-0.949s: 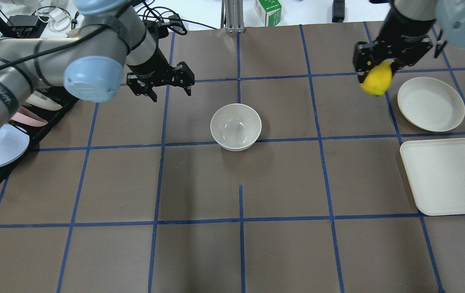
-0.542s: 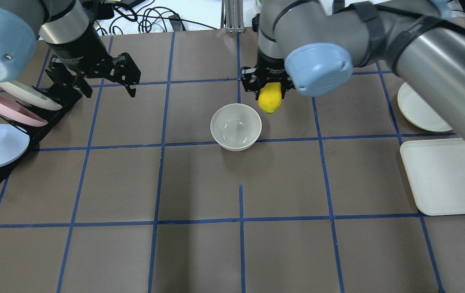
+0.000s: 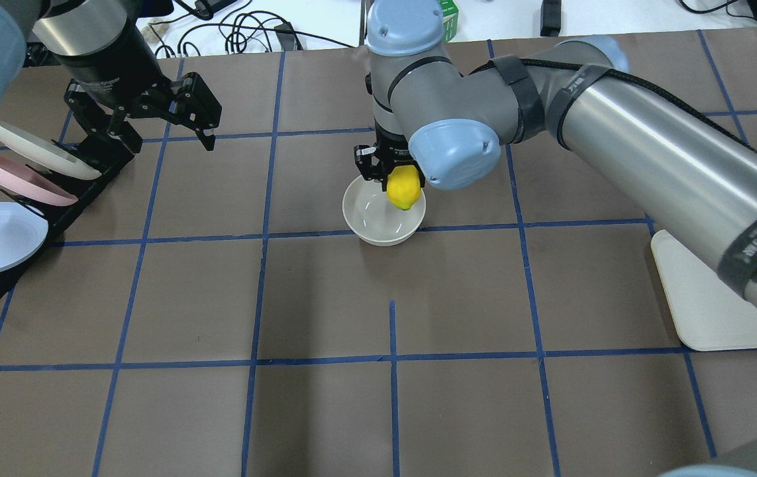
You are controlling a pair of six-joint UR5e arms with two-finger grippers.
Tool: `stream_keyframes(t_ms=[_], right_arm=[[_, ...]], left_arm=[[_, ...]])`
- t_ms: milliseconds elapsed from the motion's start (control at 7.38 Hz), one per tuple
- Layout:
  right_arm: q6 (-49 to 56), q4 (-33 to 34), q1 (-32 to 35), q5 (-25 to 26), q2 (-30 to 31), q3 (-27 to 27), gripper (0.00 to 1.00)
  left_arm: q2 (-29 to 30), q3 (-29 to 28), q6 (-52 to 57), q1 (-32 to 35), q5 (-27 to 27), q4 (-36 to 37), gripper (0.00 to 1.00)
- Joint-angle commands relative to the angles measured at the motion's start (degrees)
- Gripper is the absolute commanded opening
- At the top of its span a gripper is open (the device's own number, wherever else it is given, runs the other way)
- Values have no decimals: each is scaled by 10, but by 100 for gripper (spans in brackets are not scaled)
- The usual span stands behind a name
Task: Place bowl and put lemon in it
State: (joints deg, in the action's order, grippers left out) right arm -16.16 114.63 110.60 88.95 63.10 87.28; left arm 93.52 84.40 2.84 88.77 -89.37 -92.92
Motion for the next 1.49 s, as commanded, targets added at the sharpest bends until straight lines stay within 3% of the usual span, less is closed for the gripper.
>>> stream_keyframes(t_ms=[0, 271, 407, 542, 678, 949, 1356], right_arm=[[-1, 36, 3, -5, -40, 15, 45], [-3, 58, 6, -5, -53, 21, 46], [-4, 58, 7, -4, -53, 21, 56], [-4, 60, 9, -4, -49, 20, 85], [-5, 83, 12, -4, -48, 18, 100], [-6, 76, 11, -3, 2, 14, 100], [-4, -76, -16, -1, 173, 10, 100]], left_arm=[[8, -13, 1, -1, 4, 0, 100], [4, -16, 1, -2, 3, 1, 100], [2, -15, 1, -1, 2, 1, 100], [0, -17, 3, -3, -4, 1, 100], [-1, -17, 3, -2, -2, 1, 100], [-4, -17, 15, -3, -5, 2, 100], [-3, -15, 16, -2, 1, 1, 100]])
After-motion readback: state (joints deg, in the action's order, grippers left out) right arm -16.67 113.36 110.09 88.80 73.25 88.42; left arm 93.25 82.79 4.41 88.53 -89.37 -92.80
